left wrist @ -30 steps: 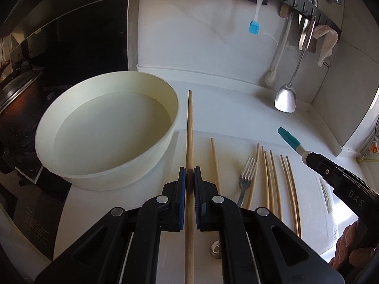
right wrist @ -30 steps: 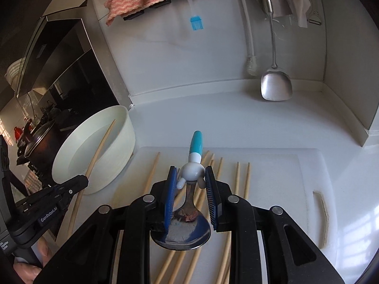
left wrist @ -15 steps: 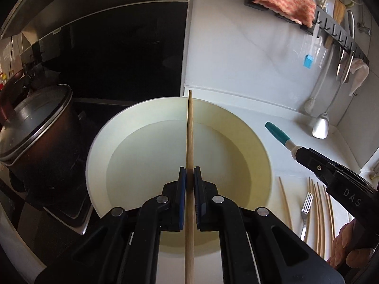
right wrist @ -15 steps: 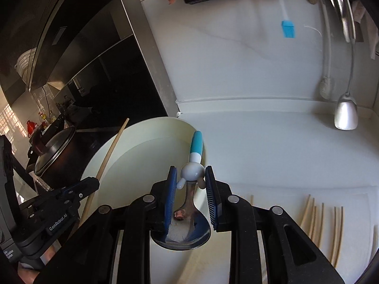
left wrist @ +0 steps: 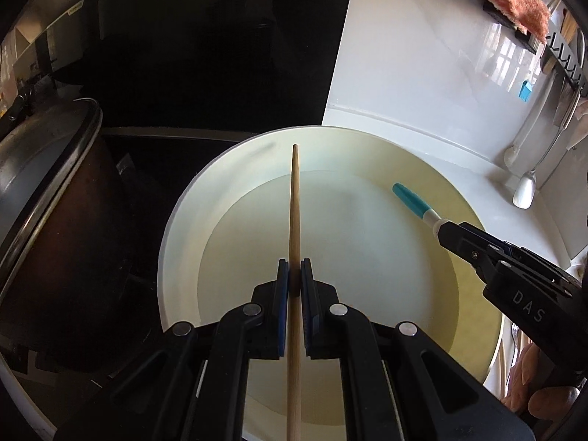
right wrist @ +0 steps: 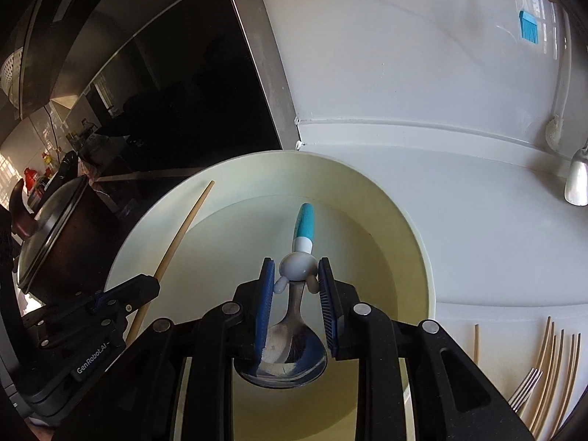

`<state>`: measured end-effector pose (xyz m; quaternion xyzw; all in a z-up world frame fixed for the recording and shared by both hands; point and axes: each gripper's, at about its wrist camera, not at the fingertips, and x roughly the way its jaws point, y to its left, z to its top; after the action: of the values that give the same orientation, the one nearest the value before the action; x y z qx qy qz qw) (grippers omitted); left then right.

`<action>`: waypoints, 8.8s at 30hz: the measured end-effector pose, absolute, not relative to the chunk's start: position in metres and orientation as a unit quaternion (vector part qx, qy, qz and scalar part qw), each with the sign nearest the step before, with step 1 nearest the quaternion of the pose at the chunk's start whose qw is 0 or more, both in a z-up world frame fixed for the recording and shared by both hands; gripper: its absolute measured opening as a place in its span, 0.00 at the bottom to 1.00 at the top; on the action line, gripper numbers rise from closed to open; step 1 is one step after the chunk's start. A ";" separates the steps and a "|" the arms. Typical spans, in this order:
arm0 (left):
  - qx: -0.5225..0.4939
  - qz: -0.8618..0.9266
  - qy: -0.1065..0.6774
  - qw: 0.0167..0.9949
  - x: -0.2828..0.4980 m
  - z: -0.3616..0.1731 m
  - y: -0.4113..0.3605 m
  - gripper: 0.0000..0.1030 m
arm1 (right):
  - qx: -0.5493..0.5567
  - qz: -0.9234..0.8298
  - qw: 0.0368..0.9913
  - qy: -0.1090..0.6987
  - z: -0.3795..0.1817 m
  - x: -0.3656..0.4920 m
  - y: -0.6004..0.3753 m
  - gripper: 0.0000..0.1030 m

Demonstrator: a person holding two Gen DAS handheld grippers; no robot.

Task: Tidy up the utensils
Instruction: 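Carry the chopstick and spoon over the white basin with both tools, then open both tools to drop the chopstick and spoon into the basin, then move both tools back over the cutting board of chopsticks, then close the right tool on a chopstick while the left tool closes on another chopstick, then carry both held chopsticks over the white basin with both tools, then open both tools to drop the chopsticks into the basin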

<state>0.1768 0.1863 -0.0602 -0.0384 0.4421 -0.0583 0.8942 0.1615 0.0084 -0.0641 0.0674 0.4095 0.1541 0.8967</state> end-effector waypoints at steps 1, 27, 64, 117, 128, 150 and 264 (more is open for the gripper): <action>-0.036 -0.059 0.446 0.892 0.179 -0.062 0.187 0.07 | 0.064 0.150 0.895 0.416 -0.066 0.164 0.010 0.23; -0.008 -0.058 0.521 0.852 0.193 -0.094 0.183 0.21 | 0.021 0.127 0.858 0.498 -0.102 0.176 0.021 0.24; -0.037 -0.049 0.454 0.889 0.055 -0.011 0.088 0.92 | 0.095 0.091 0.893 0.430 -0.038 -0.012 -0.173 0.51; 0.012 -0.049 0.473 0.880 0.057 -0.111 -0.040 0.94 | 0.065 -0.031 0.888 0.454 -0.131 0.004 -0.284 0.52; 0.019 -0.039 0.476 0.879 0.059 -0.118 -0.041 0.94 | 0.056 -0.027 0.889 0.454 -0.132 0.005 -0.279 0.52; 0.027 -0.039 0.480 0.876 0.053 -0.126 -0.045 0.94 | 0.059 -0.017 0.895 0.442 -0.126 0.002 -0.278 0.43; -0.051 0.019 0.527 0.848 0.176 -0.080 0.186 0.31 | 0.022 0.168 0.839 0.518 -0.085 0.206 0.023 0.07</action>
<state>0.1763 0.1861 -0.0803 -0.0509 0.5273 0.0191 0.8479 0.2056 0.0229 -0.0850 0.0219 0.5176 0.1682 0.8386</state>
